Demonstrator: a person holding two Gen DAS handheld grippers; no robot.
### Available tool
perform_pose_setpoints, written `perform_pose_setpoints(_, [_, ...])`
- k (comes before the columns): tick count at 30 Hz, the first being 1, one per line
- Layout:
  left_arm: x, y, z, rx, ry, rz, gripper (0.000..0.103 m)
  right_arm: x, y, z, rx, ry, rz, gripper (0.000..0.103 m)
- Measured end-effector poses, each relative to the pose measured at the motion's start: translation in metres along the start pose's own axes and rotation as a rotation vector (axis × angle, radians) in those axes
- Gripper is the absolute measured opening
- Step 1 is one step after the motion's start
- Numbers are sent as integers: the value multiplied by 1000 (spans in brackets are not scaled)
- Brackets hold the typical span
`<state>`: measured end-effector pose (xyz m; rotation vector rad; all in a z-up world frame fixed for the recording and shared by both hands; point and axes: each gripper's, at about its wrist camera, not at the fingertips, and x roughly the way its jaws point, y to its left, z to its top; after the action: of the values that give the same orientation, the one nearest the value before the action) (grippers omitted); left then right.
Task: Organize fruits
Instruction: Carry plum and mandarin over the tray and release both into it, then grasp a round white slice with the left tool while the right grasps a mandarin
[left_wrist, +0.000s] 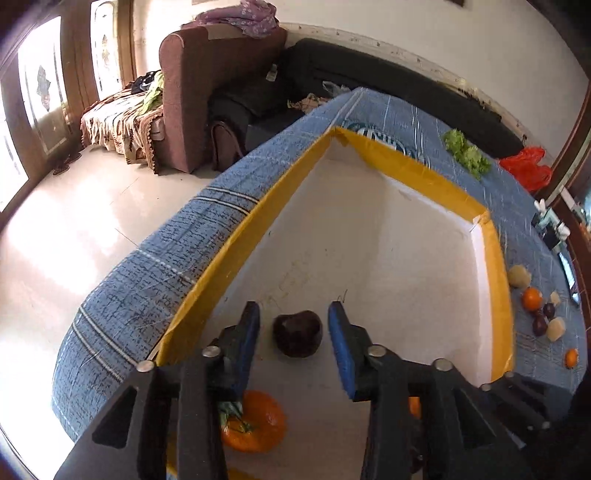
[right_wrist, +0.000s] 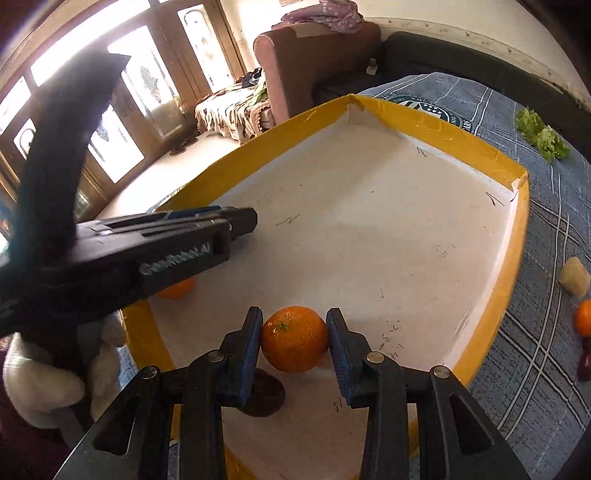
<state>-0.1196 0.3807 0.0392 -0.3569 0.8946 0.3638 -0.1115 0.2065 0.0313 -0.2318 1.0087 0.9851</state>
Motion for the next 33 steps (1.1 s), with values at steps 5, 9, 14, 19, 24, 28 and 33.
perform_pose_setpoints(5, [-37, 3, -6, -83, -62, -22, 53, -16, -1, -4, -12, -45, -10, 42])
perform_pose_setpoints(9, [-60, -10, -13, -93, -98, -46, 64, -44, -10, -14, 28, -109, -14, 53])
perform_pose_setpoints(14, [-76, -44, -22, -79, -64, -114, 76, -88, -46, -49, 128, -174, -45, 53])
perform_pose_setpoints(19, [-77, -98, -39, -11, 17, -257, 82, -140, -107, -96, 266, -225, -147, 53])
perform_pose_setpoints(24, [-81, -148, -63, 95, 78, -378, 82, -206, -181, -158, 429, -271, -324, 53])
perform_pose_setpoints(28, [-79, -176, -77, 165, 88, -404, 82, -253, -234, -201, 570, -307, -451, 54])
perform_pose_setpoints(33, [-63, -206, -92, 238, 133, -411, 74, -277, -288, -221, 733, -359, -475, 60])
